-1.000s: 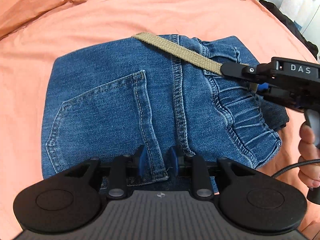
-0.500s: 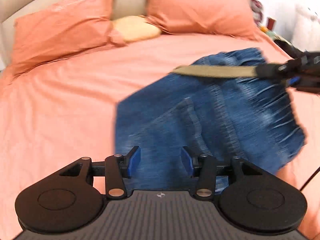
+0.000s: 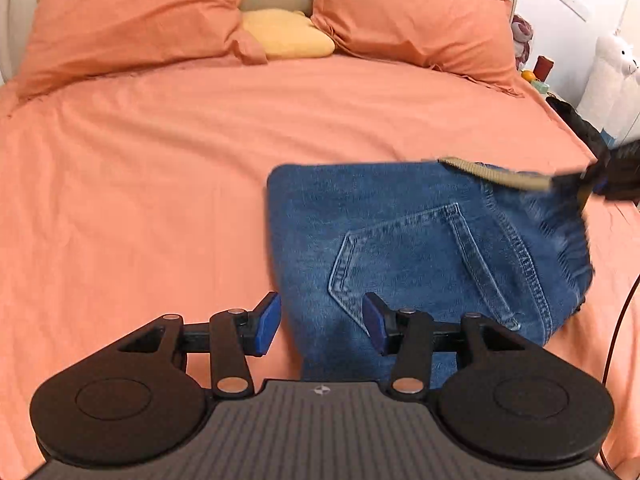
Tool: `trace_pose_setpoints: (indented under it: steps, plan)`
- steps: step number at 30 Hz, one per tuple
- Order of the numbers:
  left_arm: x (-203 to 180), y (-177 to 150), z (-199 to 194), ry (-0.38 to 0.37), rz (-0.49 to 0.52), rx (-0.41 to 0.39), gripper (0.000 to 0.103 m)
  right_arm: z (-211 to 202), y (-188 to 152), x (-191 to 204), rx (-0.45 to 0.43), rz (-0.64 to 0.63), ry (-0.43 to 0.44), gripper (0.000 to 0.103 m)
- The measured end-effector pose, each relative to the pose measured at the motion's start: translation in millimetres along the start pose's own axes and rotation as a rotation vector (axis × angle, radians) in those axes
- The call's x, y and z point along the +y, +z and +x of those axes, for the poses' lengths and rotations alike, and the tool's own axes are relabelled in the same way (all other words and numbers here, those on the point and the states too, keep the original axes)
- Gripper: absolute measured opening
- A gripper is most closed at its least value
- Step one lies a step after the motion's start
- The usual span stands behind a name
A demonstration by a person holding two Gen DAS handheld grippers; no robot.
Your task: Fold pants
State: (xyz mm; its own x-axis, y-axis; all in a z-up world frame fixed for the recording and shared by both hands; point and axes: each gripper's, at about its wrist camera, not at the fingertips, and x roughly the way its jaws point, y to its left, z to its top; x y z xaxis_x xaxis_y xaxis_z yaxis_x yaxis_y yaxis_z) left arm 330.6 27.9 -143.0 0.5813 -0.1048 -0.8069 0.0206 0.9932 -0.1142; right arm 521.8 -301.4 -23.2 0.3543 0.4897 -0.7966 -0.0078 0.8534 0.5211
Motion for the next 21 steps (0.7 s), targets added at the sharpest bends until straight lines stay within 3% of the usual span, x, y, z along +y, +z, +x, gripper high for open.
trace_pose_setpoints:
  steps: [3, 4, 6, 10, 14, 15, 19, 21]
  plan:
    - [5, -4, 3, -0.007, -0.016, 0.012, 0.055, 16, -12, -20, 0.042, 0.032, -0.019, 0.025]
    - [7, -6, 3, -0.007, -0.022, 0.015, 0.055, 17, -12, -26, 0.040, 0.061, -0.001, 0.041]
    - [10, -7, 3, -0.010, -0.032, 0.017, 0.055, 17, -10, -37, 0.029, 0.117, 0.040, 0.058]
    - [14, -8, 6, -0.012, -0.053, 0.022, 0.055, 36, -1, -47, 0.073, 0.157, 0.130, 0.059]
    - [18, -7, 5, -0.012, -0.076, 0.024, 0.055, 84, 4, -41, 0.162, 0.141, 0.093, 0.056]
    - [18, -6, 4, -0.010, -0.078, 0.023, 0.055, 92, 3, -41, 0.169, 0.149, 0.098, 0.044]
    - [18, -4, 5, 0.006, -0.065, 0.025, 0.055, 93, 0, -24, 0.136, 0.070, 0.077, 0.020]
    - [19, -3, 8, 0.011, -0.064, 0.024, 0.055, 78, 4, -7, 0.112, 0.011, 0.083, 0.018]
